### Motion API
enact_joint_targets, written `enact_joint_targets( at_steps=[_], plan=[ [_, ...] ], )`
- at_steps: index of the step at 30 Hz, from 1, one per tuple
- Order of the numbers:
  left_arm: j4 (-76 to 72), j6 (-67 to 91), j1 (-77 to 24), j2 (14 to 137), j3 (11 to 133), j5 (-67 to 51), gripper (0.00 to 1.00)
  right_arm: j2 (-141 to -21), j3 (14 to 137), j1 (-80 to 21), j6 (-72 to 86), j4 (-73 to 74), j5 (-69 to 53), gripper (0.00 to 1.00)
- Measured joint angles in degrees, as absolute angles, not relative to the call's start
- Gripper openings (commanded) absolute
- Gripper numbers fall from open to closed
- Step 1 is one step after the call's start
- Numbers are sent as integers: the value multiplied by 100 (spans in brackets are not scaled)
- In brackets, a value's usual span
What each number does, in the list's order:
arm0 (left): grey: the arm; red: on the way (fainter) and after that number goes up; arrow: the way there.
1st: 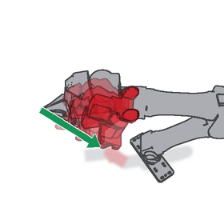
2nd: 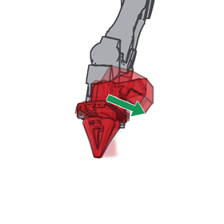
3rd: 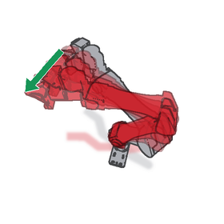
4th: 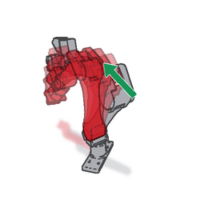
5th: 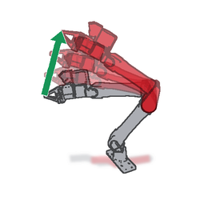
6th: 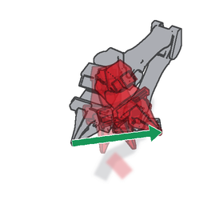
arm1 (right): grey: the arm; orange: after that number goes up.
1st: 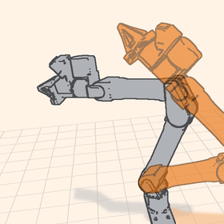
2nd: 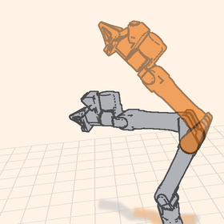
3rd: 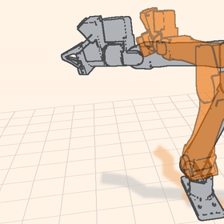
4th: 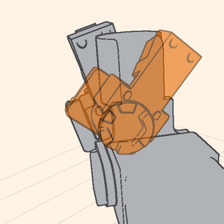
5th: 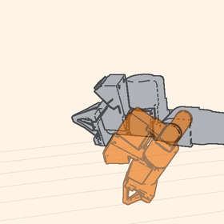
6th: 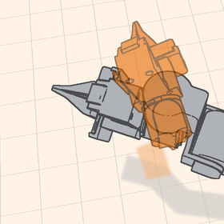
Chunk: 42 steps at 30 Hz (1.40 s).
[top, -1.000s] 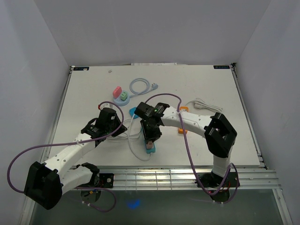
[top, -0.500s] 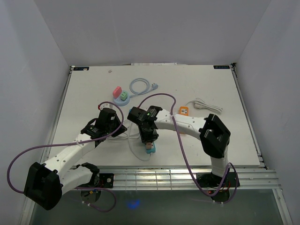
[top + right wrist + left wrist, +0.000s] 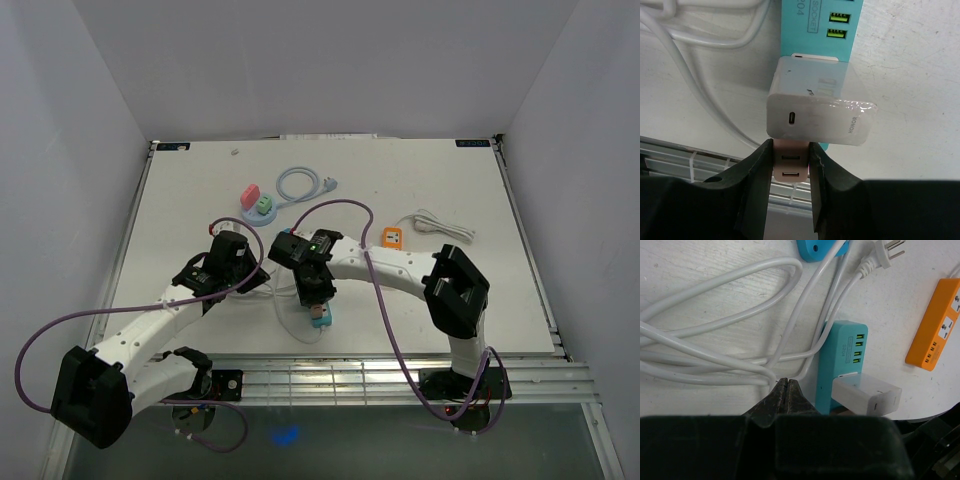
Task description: Insert the plug
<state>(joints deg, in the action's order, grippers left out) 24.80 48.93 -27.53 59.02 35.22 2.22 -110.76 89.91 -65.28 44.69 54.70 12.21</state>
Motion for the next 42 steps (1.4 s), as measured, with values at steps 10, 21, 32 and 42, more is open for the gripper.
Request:
enact_joint_targets(
  at_steps=[10,21,32,42],
  plan=[
    [2567,4893,-2753,5749,3518,257,0,-10965,8849,-6582,4536,5310,1361,8],
    [2681,4834,-2749,5743,3520,257,0,-11222,9312,-6602,4449,5774,1404,41],
    [2707,4683,-2744,5725,3634,252,11,-11201,9594,-6600,4311,5983,1509,66],
    [2665,4261,-2543,6200,4222,161,49,-10645,9623,-6379,3990,5918,1555,66]
  ],
)
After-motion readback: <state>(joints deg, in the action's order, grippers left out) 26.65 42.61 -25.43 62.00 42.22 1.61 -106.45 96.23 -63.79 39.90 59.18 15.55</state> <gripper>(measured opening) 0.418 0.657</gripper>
